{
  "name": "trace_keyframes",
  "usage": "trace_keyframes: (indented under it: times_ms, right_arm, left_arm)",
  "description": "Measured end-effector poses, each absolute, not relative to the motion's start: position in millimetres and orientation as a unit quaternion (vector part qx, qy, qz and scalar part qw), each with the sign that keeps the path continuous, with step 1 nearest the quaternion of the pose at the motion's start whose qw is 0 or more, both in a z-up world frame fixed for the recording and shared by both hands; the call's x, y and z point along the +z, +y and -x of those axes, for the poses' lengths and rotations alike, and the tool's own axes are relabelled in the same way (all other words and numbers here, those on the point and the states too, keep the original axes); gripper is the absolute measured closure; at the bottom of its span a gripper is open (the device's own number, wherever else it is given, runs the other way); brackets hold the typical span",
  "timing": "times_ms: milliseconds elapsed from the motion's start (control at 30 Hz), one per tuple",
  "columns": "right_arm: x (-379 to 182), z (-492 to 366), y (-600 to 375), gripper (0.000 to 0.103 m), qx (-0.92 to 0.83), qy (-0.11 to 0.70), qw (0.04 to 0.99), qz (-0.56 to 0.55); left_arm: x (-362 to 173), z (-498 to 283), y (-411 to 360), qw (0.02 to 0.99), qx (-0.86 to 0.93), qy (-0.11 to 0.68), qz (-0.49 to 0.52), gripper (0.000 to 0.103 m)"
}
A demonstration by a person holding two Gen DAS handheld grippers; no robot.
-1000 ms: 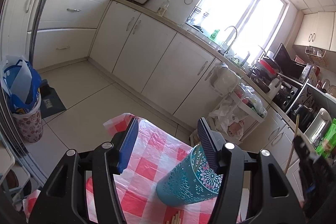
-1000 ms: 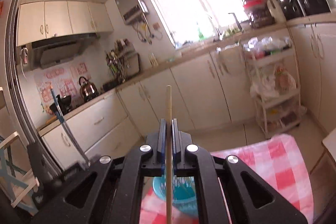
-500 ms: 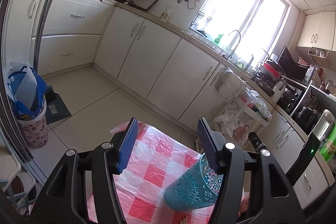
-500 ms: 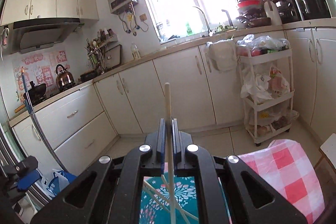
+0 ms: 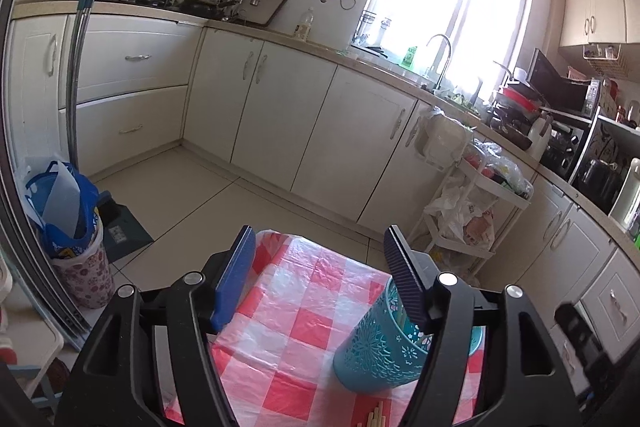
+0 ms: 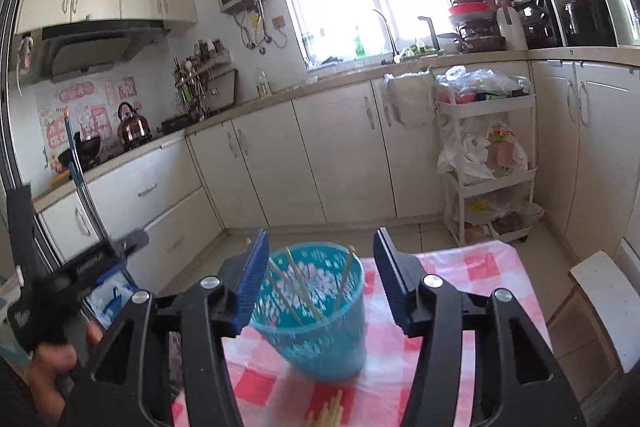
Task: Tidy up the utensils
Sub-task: 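Move both tools back down to the chopsticks beside the basket, then close the left tool on another chopstick from the pile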
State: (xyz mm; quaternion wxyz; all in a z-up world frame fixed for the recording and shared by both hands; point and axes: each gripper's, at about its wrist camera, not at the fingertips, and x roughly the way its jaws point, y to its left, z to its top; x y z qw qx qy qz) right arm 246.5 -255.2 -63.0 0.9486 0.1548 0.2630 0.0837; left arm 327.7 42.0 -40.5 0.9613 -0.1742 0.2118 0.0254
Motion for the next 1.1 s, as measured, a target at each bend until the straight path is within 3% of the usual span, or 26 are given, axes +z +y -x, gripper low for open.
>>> trace_keyframes:
  times_ms: [267,533,833,1100]
  right_arm:
    - [-157.9,-210.2,-245.3,0.054,0.095,0.442,0.880,-0.147]
    - [-183.8,-208.0,-237.1,0.054,0.087,0.482,0.861,-0.139]
    - [-202.5,-200.9,-260.9,0.054,0.054,0.507,0.840,-0.183]
    - [-198.4,-199.5,-272.7,0.054,0.061,0.502,0.839,-0.203]
  left_arm:
    - [-74.3,-300.0,22.7,0.953,0.016,0.285,0.107,0.039]
    - [-114.5,-283.4,-14.7,0.940,0.008,0.340,0.020,0.039]
    - [-180.9,-298.5,-60.3,0.884,-0.041,0.464,-0.041,0.039]
    - [-212.5,-302.4,-84.1,0.869,-0.025,0.487,-0.085,0.039]
